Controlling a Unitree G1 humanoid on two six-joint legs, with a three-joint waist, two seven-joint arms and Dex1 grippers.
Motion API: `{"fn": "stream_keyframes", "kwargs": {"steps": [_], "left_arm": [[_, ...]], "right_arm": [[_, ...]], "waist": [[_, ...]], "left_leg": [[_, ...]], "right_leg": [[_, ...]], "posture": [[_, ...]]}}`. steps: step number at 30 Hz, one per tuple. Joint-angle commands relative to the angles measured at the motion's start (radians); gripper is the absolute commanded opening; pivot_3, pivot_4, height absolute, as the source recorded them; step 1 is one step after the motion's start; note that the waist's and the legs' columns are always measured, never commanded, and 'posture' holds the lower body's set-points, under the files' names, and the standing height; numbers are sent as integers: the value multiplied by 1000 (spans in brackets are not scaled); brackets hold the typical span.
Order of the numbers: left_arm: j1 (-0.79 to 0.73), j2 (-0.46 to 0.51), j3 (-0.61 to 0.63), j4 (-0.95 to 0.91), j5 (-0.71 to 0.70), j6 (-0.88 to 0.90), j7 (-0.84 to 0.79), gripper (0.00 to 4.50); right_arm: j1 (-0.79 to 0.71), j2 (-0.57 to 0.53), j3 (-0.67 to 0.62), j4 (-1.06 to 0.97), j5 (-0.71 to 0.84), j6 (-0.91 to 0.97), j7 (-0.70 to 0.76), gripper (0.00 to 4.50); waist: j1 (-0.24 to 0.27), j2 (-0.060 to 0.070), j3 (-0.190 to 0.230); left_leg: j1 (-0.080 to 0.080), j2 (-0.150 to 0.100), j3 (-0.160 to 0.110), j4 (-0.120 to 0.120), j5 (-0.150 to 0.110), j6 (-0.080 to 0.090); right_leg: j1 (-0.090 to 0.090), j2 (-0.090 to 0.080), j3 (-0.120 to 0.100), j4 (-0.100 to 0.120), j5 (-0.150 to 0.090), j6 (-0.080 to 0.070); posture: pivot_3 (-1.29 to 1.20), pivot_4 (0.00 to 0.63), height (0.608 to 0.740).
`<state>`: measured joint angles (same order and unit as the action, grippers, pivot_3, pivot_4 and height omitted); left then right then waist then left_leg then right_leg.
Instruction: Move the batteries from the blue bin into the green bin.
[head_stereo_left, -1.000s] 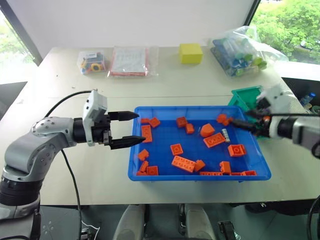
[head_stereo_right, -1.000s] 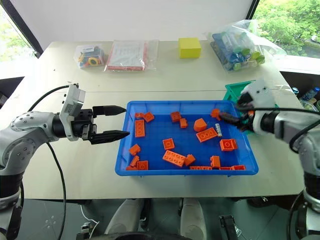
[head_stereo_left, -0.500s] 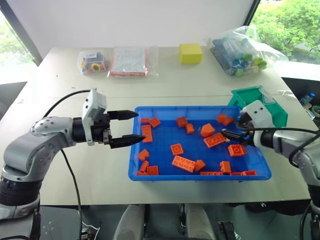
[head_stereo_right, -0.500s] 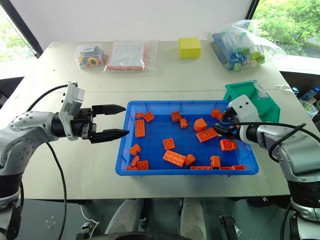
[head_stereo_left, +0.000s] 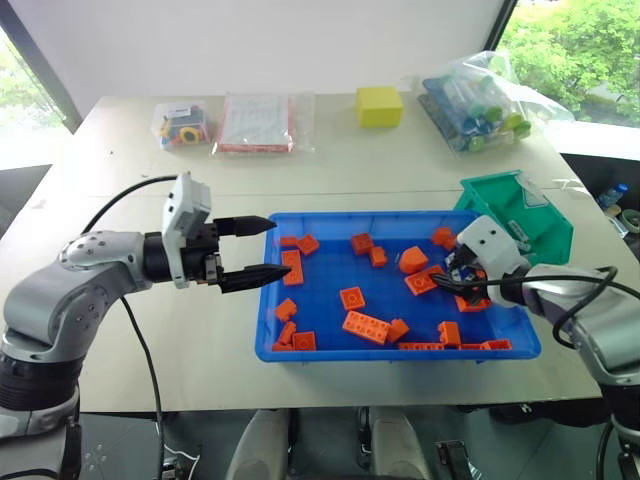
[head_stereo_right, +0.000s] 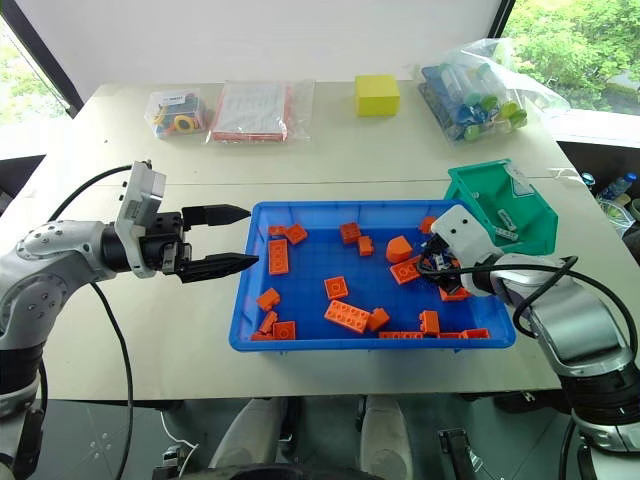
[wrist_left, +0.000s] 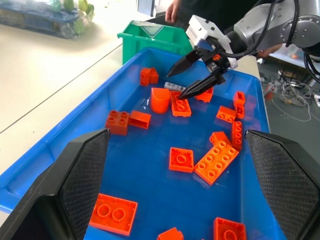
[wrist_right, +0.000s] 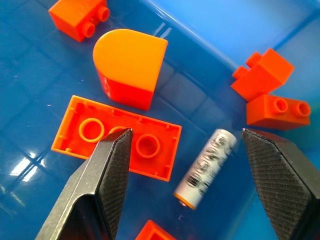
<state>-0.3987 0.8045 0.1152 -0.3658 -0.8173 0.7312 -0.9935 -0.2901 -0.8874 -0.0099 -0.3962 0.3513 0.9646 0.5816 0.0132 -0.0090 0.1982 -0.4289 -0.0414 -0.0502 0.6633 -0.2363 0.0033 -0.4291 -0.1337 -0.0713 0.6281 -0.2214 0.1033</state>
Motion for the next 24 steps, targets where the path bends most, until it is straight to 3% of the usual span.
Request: {"fn": "stream_keyframes", "kwargs": {"steps": [1,6,7,10,18,24], "left_arm": [[-27,3,23,-8,-4,-15,-4,4500],[-39,-10,13,1,4,-23,-3,4500],[-40,-13,11,2,5,-24,-2,4500],[-40,-21,11,-1,8,-26,3,4500],[4,-14,49,-41,-4,-21,33,4500],[28,-10,72,-70,-15,-14,57,4500]], "right_arm": [[-91,-31,-65,-21,56,-42,93,3536],[-199,-80,-3,111,59,-185,302,3536],[-219,-87,19,152,47,-220,344,3948],[-275,-94,89,274,-5,-349,460,4470],[-358,-136,266,531,-155,-667,816,4470],[-385,-94,302,691,-237,-799,880,4470]], "waist": [[-2,0,0],[0,0,0],[1,0,0],[-1,-2,1],[-3,-2,2],[-2,-2,2]], "left_leg": [[0,0,0,0,0,0],[0,0,0,0,0,0],[1,0,0,0,0,0],[1,0,0,0,0,0],[1,0,0,0,0,0],[1,0,1,0,0,0]], "right_leg": [[0,0,0,0,0,0],[0,0,0,0,0,0],[0,0,0,0,0,0],[1,0,0,0,0,0],[0,0,0,1,2,3],[0,0,0,1,2,3]], "posture": [[0,150,692],[0,150,692],[0,150,692],[0,150,692],[0,150,692],[0,150,692]]}}
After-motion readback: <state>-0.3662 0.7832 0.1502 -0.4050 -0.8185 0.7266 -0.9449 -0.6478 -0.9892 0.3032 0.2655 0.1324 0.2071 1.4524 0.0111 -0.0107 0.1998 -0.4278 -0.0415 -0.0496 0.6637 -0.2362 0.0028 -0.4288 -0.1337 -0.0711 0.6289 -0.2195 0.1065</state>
